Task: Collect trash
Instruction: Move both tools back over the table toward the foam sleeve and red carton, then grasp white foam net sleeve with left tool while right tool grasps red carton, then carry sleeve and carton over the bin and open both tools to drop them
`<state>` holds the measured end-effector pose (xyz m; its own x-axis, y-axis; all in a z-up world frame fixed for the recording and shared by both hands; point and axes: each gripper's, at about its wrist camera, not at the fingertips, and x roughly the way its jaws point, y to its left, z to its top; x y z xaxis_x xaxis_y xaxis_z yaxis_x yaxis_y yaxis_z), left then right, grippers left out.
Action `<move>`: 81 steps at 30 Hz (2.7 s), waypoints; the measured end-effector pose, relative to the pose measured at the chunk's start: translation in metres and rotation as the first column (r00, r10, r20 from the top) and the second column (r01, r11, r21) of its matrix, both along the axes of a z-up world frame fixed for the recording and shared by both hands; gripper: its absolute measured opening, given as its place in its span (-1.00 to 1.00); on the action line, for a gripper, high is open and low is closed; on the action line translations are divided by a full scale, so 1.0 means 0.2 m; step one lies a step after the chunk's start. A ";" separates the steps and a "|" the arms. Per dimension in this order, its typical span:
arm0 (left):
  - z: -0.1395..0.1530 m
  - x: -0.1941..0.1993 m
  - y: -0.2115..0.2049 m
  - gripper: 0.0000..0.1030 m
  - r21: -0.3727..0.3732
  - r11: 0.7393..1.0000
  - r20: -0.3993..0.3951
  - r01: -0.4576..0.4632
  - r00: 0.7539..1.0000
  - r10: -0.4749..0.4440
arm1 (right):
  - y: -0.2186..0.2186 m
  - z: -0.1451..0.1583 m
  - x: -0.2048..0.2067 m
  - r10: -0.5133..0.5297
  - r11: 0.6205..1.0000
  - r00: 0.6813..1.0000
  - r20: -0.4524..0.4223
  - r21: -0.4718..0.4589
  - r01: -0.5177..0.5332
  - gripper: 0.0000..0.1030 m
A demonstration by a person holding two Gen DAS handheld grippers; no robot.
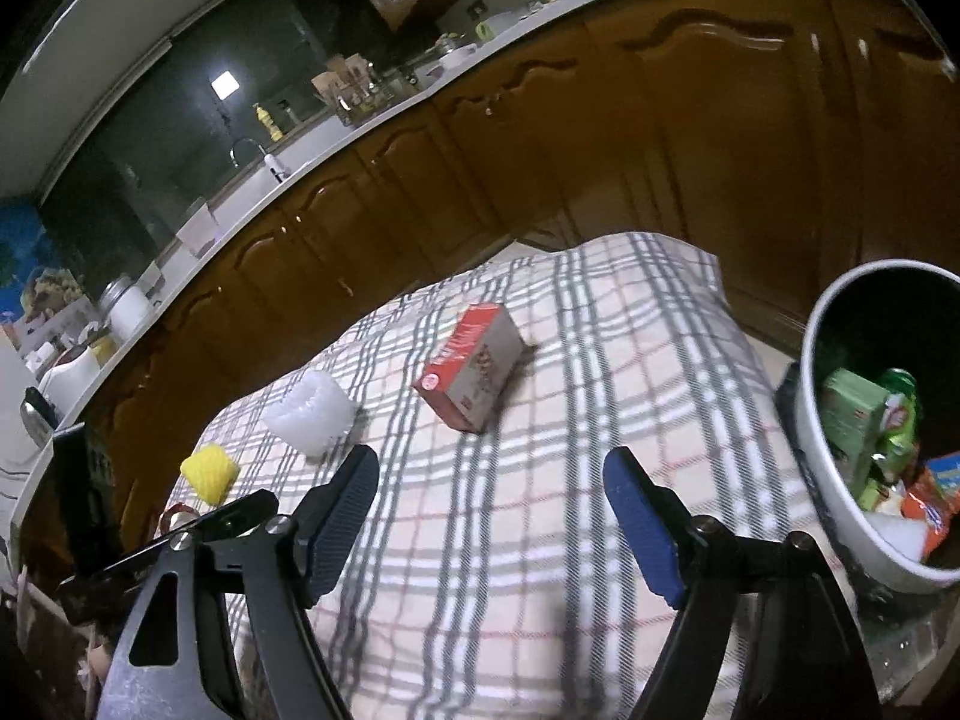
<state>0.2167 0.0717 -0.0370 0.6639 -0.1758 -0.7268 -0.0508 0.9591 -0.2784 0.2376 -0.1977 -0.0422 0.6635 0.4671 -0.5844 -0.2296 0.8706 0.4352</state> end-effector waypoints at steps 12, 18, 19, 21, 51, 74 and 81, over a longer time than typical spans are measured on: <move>-0.08 0.18 0.17 0.35 0.023 0.999 -0.036 -0.050 0.998 0.050 | 0.17 -0.05 0.22 0.008 1.000 0.999 -0.042 -0.014 -0.009 0.59; -0.11 0.33 0.23 0.52 0.034 0.998 -0.033 -0.054 0.998 0.055 | 0.28 -0.09 0.40 0.017 1.000 0.996 -0.085 -0.009 -0.017 0.59; -0.12 0.35 0.23 0.52 0.041 0.998 -0.034 -0.053 0.998 0.054 | 0.30 -0.10 0.43 0.016 1.000 0.996 -0.093 -0.013 -0.017 0.59; -0.14 0.40 0.23 0.52 0.051 0.997 -0.046 -0.051 0.998 0.053 | 0.34 -0.13 0.49 0.008 0.999 0.993 -0.114 -0.033 -0.012 0.59; 0.02 0.13 -0.30 -0.52 -0.060 0.981 0.050 0.183 0.982 -0.180 | -0.24 -0.08 -0.03 -0.073 0.997 0.995 -0.066 0.022 0.074 -0.40; 0.13 0.03 -0.98 -0.52 -0.026 0.906 0.073 0.423 0.904 -0.420 | -0.85 -0.01 -0.39 -0.296 0.955 0.955 -0.006 0.026 0.296 -0.39; 0.16 0.03 -1.17 -0.51 0.008 0.881 0.076 0.473 0.878 -0.472 | -0.95 0.00 -0.41 -0.335 0.942 0.942 0.005 0.034 0.335 -0.39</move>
